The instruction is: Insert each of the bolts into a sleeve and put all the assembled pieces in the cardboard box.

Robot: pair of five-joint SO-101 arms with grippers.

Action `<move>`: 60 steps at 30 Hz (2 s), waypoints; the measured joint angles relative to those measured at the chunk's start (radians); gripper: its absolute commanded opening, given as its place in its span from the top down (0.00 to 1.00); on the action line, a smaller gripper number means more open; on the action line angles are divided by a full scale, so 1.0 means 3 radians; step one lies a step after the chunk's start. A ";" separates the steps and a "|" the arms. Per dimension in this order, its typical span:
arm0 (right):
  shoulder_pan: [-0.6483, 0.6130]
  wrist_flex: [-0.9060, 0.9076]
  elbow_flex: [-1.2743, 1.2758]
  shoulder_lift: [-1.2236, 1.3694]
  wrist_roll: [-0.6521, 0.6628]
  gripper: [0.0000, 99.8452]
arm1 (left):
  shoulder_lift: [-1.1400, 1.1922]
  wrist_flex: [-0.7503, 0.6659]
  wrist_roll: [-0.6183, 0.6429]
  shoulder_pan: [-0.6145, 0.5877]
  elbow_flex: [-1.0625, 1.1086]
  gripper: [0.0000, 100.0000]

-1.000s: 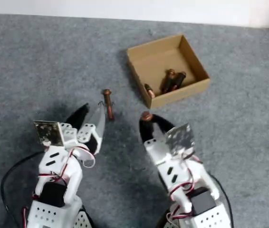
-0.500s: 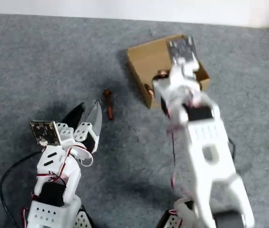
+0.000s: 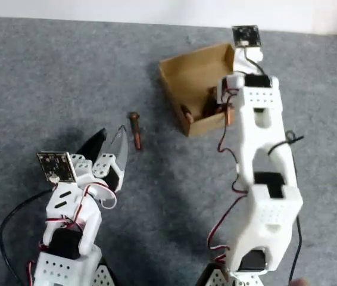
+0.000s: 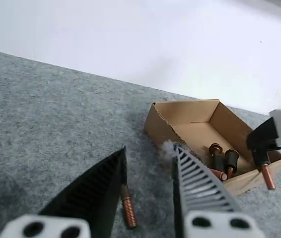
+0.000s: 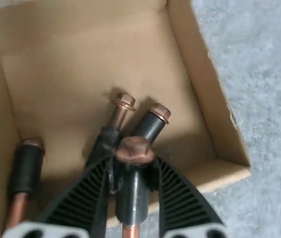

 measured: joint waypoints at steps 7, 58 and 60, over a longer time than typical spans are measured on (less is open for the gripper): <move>0.0000 0.0092 -0.0629 0.0491 -0.0005 0.99 | 0.0000 0.0000 0.0000 0.0000 0.0000 0.84; -0.0563 0.2583 -0.3115 -0.1202 -0.0077 0.67 | -0.0020 0.1713 -0.1289 -0.0210 -0.0726 0.84; -0.0803 0.2583 -0.2532 -0.1780 -0.0123 0.67 | -0.0015 0.1713 -0.1289 -0.0322 -0.0752 0.84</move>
